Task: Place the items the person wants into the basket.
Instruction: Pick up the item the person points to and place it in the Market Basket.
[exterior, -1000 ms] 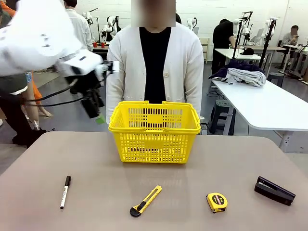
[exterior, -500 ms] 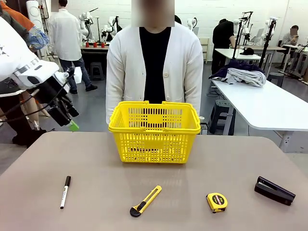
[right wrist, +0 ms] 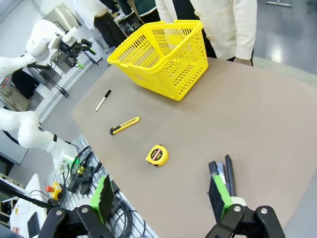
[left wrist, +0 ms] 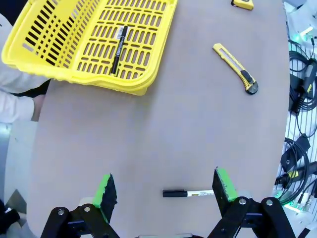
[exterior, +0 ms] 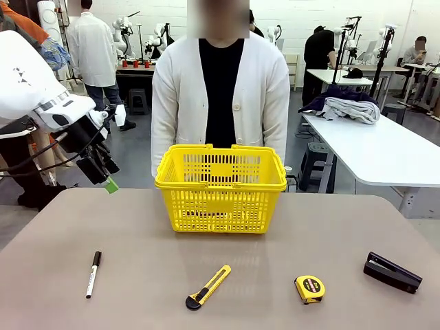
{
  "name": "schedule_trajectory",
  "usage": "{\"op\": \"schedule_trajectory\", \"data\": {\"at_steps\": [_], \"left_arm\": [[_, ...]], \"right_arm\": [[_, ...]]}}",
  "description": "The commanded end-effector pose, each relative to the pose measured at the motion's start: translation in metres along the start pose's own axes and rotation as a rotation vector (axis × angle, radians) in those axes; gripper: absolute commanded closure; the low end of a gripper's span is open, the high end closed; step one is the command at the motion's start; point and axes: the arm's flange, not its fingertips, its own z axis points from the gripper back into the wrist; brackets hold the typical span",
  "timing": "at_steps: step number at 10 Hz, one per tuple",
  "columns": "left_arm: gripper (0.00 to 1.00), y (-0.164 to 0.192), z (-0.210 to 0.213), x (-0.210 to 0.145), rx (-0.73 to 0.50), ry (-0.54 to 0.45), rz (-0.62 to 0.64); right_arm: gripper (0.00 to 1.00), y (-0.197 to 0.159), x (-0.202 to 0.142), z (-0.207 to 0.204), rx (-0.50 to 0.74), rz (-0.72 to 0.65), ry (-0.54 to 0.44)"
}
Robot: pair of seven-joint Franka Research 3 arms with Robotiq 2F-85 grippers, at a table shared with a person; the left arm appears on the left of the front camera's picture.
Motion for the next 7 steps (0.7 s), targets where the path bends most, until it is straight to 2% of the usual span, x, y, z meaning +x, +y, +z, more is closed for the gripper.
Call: {"op": "schedule_trajectory", "data": {"at_steps": [1,4,6,7], "left_arm": [[0.0,-0.005,0.006,-0.006,0.008,-0.012,0.006],[0.0,0.0,0.005,-0.004,0.009,-0.003,0.008],[0.0,0.001,0.058,-0.052,-0.128,-0.27,-0.064],[0.0,-0.002,0.087,-0.081,-0.129,-0.382,-0.07]], "right_arm": [[0.0,-0.001,0.002,0.0,0.013,0.013,-0.027],[0.0,-0.001,0.002,0.0,0.013,0.013,-0.027],[0.0,-0.001,0.002,0.0,0.013,0.013,-0.027],[0.0,-0.001,0.002,0.0,0.013,0.013,-0.027]]}}
